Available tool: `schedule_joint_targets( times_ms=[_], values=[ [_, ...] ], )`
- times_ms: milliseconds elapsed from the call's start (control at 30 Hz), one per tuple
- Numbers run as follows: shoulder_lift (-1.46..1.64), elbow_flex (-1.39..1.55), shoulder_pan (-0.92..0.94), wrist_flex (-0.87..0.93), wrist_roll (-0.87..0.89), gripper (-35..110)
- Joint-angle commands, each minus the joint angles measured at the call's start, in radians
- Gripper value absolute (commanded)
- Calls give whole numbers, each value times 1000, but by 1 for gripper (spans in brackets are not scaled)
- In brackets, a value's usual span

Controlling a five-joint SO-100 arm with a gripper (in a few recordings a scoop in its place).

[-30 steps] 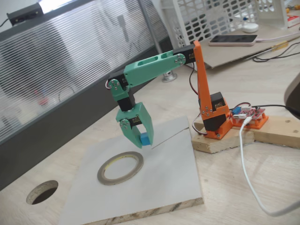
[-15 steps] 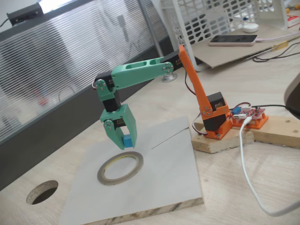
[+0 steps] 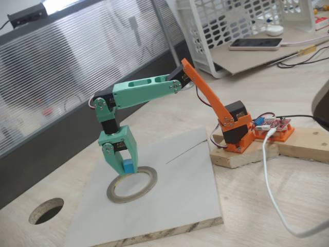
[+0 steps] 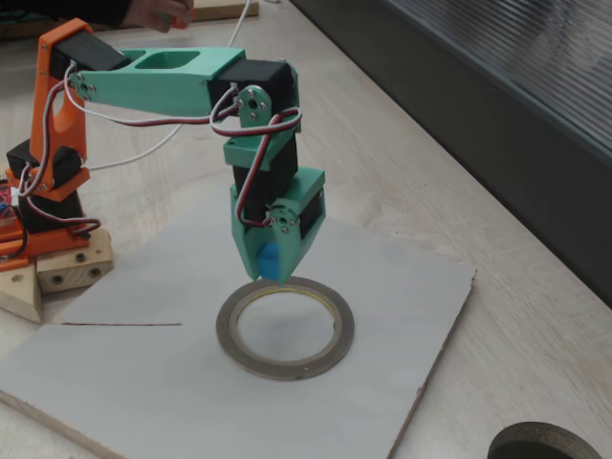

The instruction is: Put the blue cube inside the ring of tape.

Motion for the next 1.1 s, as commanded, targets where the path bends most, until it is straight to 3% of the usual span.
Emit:
schedule_joint_targets(
  times_ms=[0, 1067],
  values=[
    [-5, -31, -18, -2, 12, 2],
    [-107, -32, -5, -3, 11, 2]
  ],
)
